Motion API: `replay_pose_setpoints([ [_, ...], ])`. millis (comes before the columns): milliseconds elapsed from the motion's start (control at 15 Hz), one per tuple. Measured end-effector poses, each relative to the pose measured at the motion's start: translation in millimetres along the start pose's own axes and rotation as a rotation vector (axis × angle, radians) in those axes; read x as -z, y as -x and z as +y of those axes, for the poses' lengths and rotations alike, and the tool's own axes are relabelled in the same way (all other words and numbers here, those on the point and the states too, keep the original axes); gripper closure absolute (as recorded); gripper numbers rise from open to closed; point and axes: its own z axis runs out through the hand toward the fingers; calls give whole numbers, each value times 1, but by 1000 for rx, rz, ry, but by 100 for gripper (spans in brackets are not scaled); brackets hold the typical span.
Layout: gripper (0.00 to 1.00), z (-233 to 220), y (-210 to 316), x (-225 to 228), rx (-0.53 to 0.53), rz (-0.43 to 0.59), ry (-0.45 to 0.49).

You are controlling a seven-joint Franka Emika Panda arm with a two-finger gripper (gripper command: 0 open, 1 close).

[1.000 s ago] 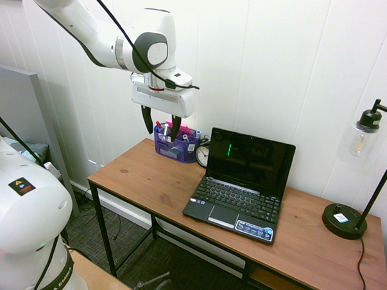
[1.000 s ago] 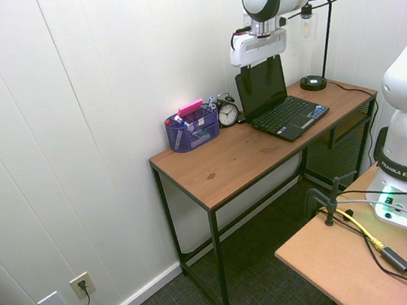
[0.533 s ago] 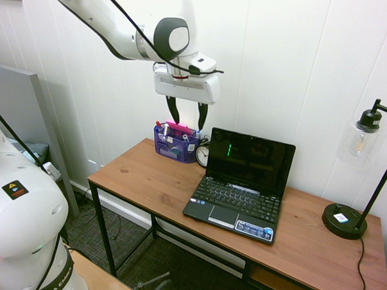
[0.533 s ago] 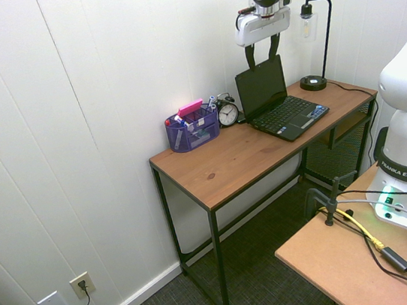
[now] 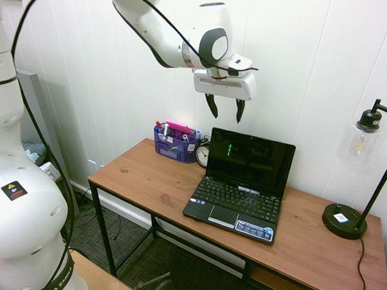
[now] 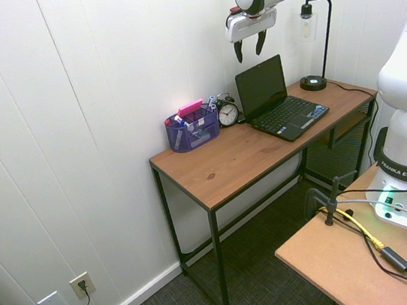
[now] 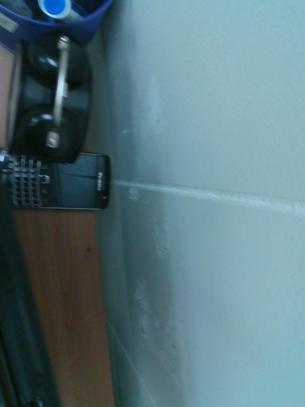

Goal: Close the laptop lid

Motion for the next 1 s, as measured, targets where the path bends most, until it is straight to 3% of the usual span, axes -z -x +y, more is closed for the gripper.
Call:
replay_pose_setpoints([
  [467, 0, -23, -37, -43, -43, -4, 7],
  [533, 100, -23, -40, -49, -45, -9, 11],
  [1000, 100, -18, -46, -71, -60, -37, 30],
])
